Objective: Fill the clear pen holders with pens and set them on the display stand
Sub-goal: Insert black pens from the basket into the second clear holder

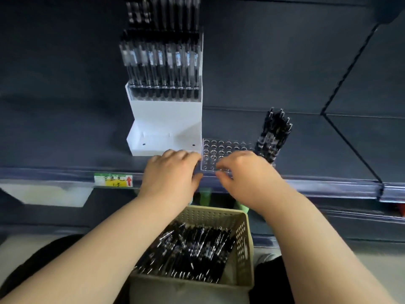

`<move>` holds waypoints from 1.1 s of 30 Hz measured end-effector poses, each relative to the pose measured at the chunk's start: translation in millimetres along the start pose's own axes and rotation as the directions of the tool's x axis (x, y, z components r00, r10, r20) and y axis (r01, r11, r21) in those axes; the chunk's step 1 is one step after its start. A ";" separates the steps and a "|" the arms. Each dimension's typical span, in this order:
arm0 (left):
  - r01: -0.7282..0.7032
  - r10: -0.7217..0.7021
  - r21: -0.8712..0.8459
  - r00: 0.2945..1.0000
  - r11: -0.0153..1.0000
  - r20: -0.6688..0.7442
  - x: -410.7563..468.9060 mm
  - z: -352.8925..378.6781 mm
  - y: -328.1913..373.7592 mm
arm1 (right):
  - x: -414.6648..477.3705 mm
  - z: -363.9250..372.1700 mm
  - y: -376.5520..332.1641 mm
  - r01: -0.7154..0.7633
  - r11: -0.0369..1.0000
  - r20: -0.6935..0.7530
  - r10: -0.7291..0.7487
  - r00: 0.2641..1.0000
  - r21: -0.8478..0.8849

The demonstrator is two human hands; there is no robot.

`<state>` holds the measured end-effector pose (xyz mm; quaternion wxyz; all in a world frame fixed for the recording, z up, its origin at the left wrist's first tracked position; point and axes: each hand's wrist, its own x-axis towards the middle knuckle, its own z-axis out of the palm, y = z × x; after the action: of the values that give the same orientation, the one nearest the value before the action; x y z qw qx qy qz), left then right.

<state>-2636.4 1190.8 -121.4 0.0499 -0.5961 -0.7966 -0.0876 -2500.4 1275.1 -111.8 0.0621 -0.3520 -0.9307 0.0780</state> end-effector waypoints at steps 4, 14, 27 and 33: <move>0.048 -0.055 0.049 0.987 0.998 0.151 -42.9 21.2 -27.5 | -26.5 35.7 -21.3 -0.035 0.999 0.261 0.026 0.965 0.030; 0.157 -0.161 0.052 0.848 0.986 0.505 -76.2 84.4 -70.8 | -37.9 136.0 -47.9 -0.211 0.976 0.540 0.150 0.828 0.053; 0.200 -0.218 0.105 0.715 0.974 0.664 -46.8 155.9 -62.3 | -10.6 223.7 -61.7 -0.232 0.972 0.593 0.172 0.787 0.025; 0.240 -0.233 0.096 0.649 0.966 0.725 -37.9 178.0 -64.1 | 2.0 247.0 -55.1 -0.340 0.936 0.602 0.220 0.768 0.091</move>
<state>-2682.6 1173.1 -307.9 -0.2860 -0.4725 -0.8204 0.1481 -2579.6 1210.6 -343.4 -0.2041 -0.4384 -0.8290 0.2810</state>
